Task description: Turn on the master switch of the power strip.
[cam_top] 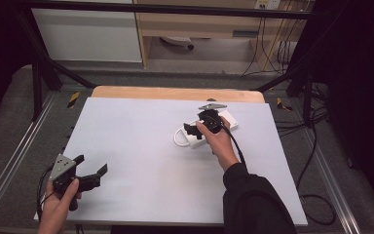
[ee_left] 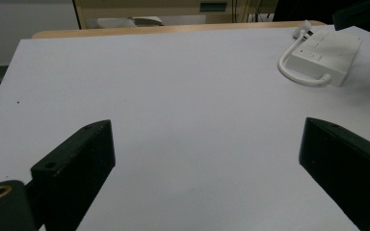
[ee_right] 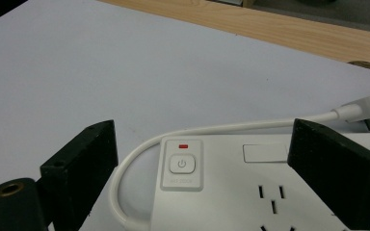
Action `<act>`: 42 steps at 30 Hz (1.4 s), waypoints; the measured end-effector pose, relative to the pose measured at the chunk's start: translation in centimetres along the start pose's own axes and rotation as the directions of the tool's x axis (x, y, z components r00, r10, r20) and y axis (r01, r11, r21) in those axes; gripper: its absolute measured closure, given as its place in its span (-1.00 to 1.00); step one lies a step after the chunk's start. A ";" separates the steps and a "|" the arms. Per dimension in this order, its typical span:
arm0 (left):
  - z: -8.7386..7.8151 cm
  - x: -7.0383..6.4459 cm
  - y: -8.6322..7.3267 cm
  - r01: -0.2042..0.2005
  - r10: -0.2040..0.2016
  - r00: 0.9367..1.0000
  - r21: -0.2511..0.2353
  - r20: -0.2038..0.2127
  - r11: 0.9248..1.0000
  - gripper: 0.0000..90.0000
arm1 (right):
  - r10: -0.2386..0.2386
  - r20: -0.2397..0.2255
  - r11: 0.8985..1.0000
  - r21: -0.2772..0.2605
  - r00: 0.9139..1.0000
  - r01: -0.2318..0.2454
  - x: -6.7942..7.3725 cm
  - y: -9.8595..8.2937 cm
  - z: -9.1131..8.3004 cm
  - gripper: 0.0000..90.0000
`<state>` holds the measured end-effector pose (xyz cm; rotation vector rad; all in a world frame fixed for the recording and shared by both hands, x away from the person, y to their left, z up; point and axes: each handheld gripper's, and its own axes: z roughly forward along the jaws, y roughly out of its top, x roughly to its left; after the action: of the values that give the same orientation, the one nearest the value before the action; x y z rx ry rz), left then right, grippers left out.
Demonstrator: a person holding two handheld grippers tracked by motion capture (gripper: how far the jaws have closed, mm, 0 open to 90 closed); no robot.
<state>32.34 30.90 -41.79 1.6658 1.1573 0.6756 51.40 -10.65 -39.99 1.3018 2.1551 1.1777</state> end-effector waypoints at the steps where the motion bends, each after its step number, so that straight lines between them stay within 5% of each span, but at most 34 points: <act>1: 0.0 0.0 0.0 -0.001 0.001 1.000 0.000 0.000 1.000 -0.88 | -0.009 0.007 1.000 0.000 1.000 0.009 0.0 0.0 -0.1 -0.75; 7: 0.0 0.0 0.0 0.000 0.000 1.000 -0.001 0.004 1.000 -0.88 | -0.021 0.040 1.000 0.008 0.999 0.020 -0.3 0.1 -0.5 -0.74; 17: -0.1 -0.1 0.0 -0.004 0.004 1.000 0.002 0.000 1.000 -0.88 | 0.026 -0.012 0.999 -0.032 1.000 -0.026 -0.9 0.9 -2.5 -0.88; 42: -0.2 0.0 0.0 -0.002 0.002 1.000 -0.010 0.007 1.000 -0.88 | 0.039 -0.030 0.994 -0.101 0.999 -0.042 -2.3 -0.1 -6.0 -0.84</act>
<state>32.14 30.96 -41.66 1.6603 1.1454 0.6757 48.62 -15.46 -36.80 1.2986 2.0676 1.3109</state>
